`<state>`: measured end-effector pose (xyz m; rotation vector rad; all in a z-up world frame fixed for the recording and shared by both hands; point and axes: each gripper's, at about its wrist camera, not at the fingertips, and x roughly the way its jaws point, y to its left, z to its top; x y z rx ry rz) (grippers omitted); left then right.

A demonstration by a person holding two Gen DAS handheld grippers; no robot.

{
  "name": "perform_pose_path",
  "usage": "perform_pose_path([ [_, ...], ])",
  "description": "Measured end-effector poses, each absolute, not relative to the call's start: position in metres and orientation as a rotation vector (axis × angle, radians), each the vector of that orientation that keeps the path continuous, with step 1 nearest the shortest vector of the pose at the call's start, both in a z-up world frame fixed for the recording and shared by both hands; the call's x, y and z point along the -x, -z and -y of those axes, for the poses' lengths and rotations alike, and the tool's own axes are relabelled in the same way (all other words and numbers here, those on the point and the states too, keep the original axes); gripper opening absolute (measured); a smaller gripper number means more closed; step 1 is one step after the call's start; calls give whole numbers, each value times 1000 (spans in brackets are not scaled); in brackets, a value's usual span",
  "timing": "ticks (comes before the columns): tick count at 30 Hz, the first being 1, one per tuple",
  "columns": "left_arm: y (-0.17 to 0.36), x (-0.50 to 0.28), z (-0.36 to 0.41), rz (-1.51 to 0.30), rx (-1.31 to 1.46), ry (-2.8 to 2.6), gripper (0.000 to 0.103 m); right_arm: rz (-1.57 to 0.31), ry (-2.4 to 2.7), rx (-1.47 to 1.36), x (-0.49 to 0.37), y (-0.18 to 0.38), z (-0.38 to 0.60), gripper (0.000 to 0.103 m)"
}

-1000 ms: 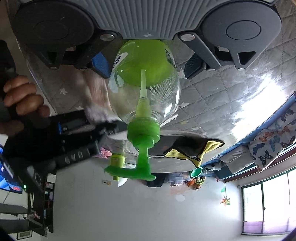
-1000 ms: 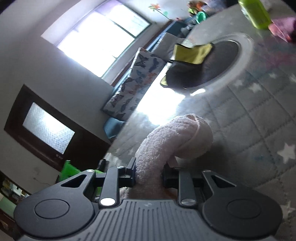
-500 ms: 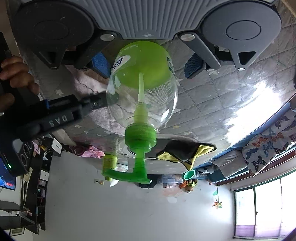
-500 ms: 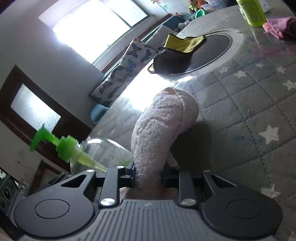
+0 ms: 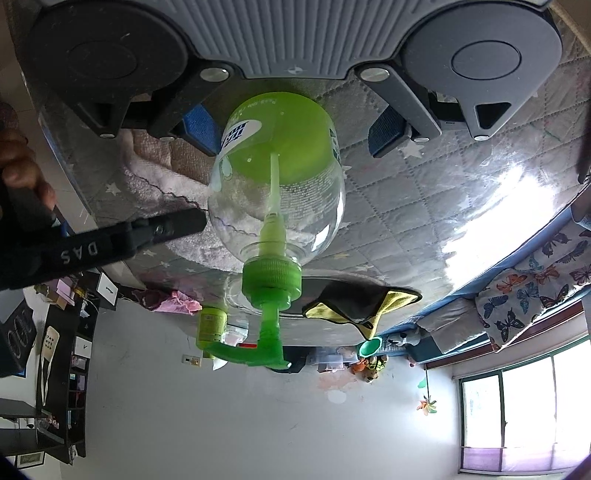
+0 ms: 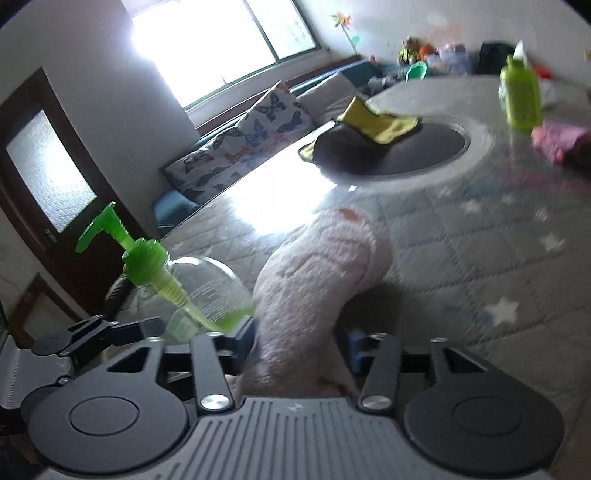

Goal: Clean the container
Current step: 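Hold the bottle in the left gripper while the right gripper wipes its side with the towel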

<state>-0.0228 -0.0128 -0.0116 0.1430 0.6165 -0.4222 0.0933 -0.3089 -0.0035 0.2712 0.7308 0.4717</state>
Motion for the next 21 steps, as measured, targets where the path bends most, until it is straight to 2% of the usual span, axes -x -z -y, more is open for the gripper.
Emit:
perform_pose_path([
  [1,12,23,13,-618,-142,424,89,-721,-460,-260,-93,1,310,60],
  [3,12,24,14,-619,-142,427,89,-708,-438,-250,-93,-2,312,72],
  [9,18,25,20,-635,-144,432,89,-734,-410,-336,-106,3,323,76],
  [17,21,22,21,-646,-143,428,89,-769,-403,-366,-131,17,313,74],
  [19,22,21,21,-649,-142,425,89,-787,-408,-361,-138,22,308,70],
  [21,22,20,20,-652,-142,421,89,-802,-413,-361,-142,25,305,60],
])
